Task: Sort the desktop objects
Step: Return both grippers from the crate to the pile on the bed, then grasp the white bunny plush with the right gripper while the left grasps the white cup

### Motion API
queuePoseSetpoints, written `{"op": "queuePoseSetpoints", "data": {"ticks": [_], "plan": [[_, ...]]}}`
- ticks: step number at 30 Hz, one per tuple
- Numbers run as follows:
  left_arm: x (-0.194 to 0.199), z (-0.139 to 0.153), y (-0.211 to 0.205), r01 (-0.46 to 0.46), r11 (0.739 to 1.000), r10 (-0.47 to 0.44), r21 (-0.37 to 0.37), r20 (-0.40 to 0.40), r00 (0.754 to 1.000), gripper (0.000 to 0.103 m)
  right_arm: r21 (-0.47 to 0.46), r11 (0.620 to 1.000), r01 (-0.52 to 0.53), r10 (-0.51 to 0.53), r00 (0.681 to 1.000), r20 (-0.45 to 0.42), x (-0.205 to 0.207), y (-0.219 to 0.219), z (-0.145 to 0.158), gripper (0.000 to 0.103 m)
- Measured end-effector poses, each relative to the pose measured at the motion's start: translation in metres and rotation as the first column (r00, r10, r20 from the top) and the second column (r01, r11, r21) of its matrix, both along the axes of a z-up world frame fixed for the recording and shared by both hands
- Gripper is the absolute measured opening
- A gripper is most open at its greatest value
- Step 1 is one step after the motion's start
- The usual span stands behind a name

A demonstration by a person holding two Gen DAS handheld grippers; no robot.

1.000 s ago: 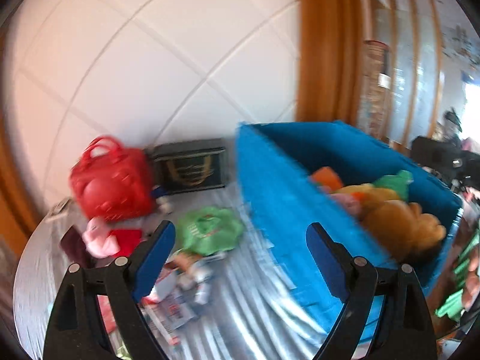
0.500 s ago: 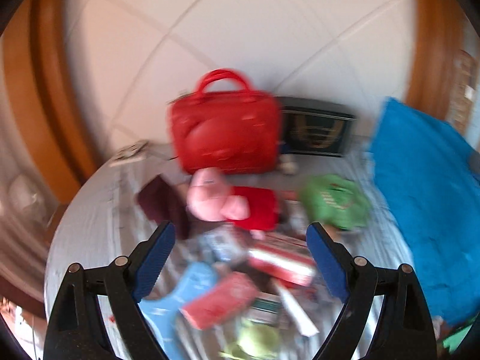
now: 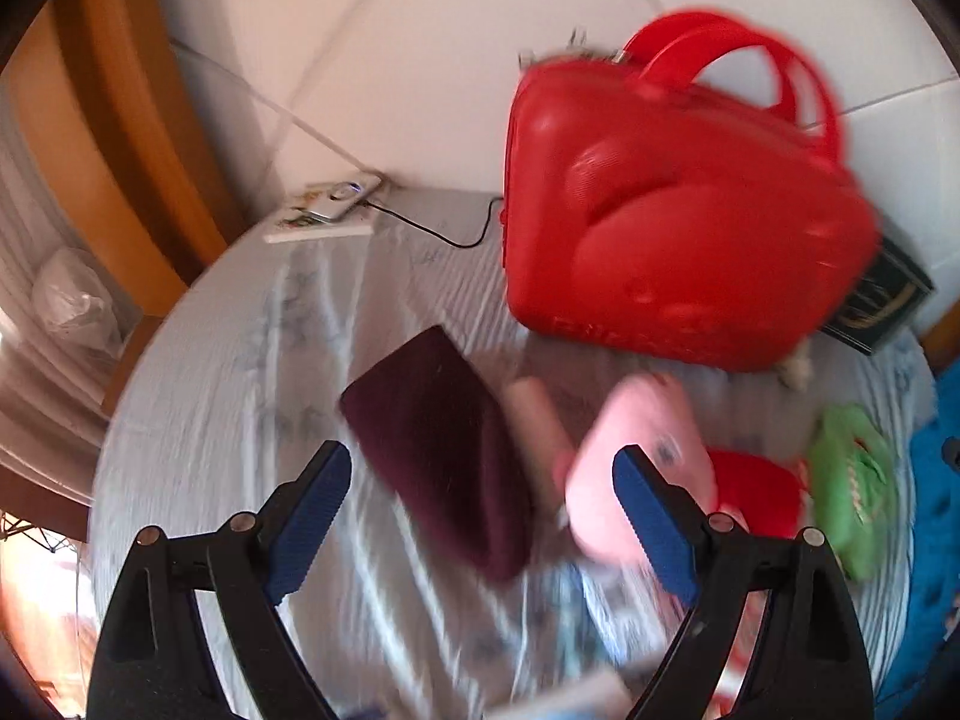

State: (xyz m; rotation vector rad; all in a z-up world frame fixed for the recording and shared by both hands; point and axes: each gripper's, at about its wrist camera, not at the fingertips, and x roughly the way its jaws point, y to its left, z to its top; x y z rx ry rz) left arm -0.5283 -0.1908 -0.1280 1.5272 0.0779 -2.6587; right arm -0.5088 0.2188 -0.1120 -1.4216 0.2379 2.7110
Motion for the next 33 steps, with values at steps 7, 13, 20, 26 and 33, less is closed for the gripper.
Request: {"op": "queuePoseSetpoints", "data": {"ticks": [7,13,20,26,33], "plan": [[-0.088,-0.083,0.011,0.039,0.999,-0.043,0.031,0.14,0.989,0.09,0.018,0.993,-0.116,0.114,0.99,0.079,-0.118,-0.017,-0.077,0.103],[-0.085,-0.118,-0.027,-0.05,0.993,0.027,0.11,0.201,0.979,0.092,0.038,0.99,-0.139,0.133,0.984,0.121,-0.18,-0.029,-0.135,0.103],[-0.003,-0.138,-0.033,0.021,1.0,-0.018,-0.007,0.357,0.934,0.092,0.014,0.984,-0.175,0.171,0.973,0.155,-0.178,-0.036,-0.158,0.044],[0.07,-0.133,-0.034,0.045,0.999,-0.046,0.013,0.395,0.918,0.092,-0.155,0.93,-0.334,0.363,0.903,0.231,-0.114,-0.057,-0.158,0.043],[0.07,-0.039,-0.001,0.079,0.997,-0.078,-0.005,0.125,0.989,0.092,-0.123,0.934,-0.336,0.353,0.919,0.177,-0.076,-0.047,-0.129,0.043]]}}
